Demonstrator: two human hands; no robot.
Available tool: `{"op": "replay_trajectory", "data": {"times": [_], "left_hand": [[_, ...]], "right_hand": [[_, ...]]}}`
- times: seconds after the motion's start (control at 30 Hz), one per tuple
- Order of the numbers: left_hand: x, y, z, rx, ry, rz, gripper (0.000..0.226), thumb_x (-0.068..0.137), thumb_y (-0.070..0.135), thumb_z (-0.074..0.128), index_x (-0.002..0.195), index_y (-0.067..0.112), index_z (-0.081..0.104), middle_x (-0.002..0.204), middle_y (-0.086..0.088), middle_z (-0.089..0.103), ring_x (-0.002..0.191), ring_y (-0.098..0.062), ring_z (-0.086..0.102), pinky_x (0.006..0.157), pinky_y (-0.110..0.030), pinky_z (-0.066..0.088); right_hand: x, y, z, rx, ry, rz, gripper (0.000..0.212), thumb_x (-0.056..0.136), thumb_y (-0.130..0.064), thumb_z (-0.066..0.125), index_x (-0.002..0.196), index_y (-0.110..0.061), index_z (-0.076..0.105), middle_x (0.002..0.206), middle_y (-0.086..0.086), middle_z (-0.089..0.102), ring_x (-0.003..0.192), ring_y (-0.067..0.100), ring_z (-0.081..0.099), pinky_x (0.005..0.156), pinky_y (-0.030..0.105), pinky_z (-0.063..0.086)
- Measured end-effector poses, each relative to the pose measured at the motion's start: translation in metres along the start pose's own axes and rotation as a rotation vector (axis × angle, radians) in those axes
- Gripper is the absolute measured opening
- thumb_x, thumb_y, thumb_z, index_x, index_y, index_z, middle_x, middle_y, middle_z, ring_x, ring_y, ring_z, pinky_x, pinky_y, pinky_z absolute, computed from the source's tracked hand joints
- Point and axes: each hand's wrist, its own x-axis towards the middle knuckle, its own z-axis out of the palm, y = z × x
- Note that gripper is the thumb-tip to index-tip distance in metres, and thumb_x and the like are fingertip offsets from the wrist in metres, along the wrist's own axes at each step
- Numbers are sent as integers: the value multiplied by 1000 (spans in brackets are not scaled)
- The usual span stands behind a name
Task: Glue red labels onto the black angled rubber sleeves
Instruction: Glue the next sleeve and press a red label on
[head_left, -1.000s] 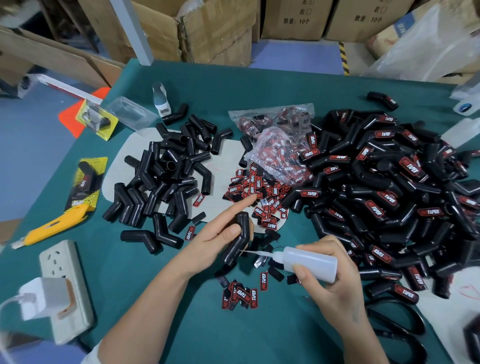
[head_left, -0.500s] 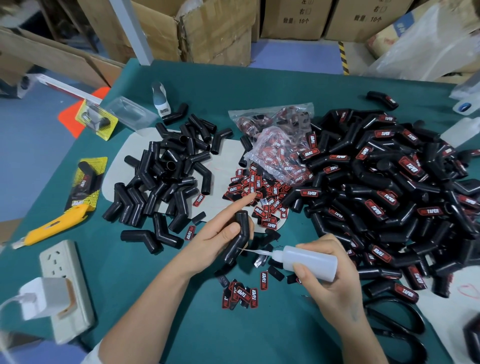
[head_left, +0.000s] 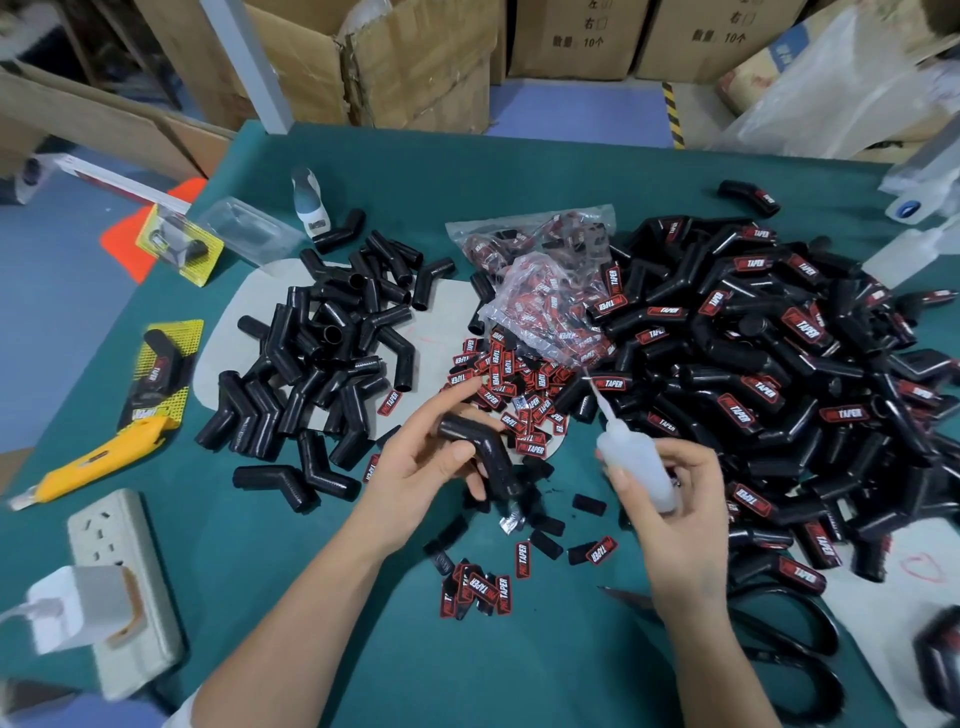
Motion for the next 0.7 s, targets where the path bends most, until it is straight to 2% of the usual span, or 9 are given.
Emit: {"op": "replay_trajectory", "data": {"times": [0.07,0.17,0.23,0.3,0.4,0.47,0.53,0.6,0.7], "left_hand": [[-2,0,3,62,66,-8,41,103,10,64,142,22,64,124,-5,69,87,-22,73,78,-31,61],[-5,0,6,173,105,21,34,96,8,67,130,8,70,123,3,66,96,-26,73,90,-31,60],[-6,-2,7,249,122,45,30,95,4,70,125,9,71,123,5,65,104,-33,70,95,-36,59],[-6,-3,8,318,132,73,31,94,-1,69,122,12,72,124,3,64,114,-34,66,99,-44,59],[-7,-3,9,355,137,103,26,94,7,71,118,18,73,124,2,63,116,-34,63,101,-58,55],[-8,-3,11,364,148,106,26,94,14,70,118,23,72,124,1,63,119,-33,63,103,-61,52],[-9,-3,13,358,154,102,26,93,15,70,117,25,71,124,-1,63,121,-33,62,105,-61,50],[-9,-3,14,332,157,67,25,94,13,70,117,21,71,126,-3,63,122,-35,62,107,-56,51],[-10,-4,13,268,181,0,27,98,-9,63,121,7,67,128,-6,65,120,-35,65,107,-45,53]], "right_hand": [[3,9,3,-138,-5,-16,31,87,-42,78,113,-48,63,109,-15,70,95,7,68,78,15,53],[6,21,8,-310,-24,-22,41,94,-28,77,117,-56,60,115,-25,68,105,-1,66,83,6,47],[7,22,14,-385,-29,-3,44,94,-31,75,116,-63,55,115,-32,66,106,-7,64,83,2,44],[7,20,19,-425,-16,4,42,93,-38,73,112,-66,49,113,-38,63,105,-11,63,80,1,44],[7,18,25,-460,-15,-14,44,96,-38,72,110,-67,42,113,-46,60,106,-17,61,79,9,47],[7,18,27,-508,-17,-10,43,98,-36,71,110,-63,40,107,-42,62,98,-9,64,81,20,50],[8,15,28,-559,-9,9,37,98,-36,70,113,-53,40,102,-37,60,90,3,66,79,34,55],[8,13,26,-586,-4,11,34,99,-39,67,113,-50,38,103,-34,57,87,10,65,76,42,57],[1,12,25,-598,-2,-37,31,98,-47,64,116,-45,39,106,-29,56,86,15,64,71,42,56]]}}
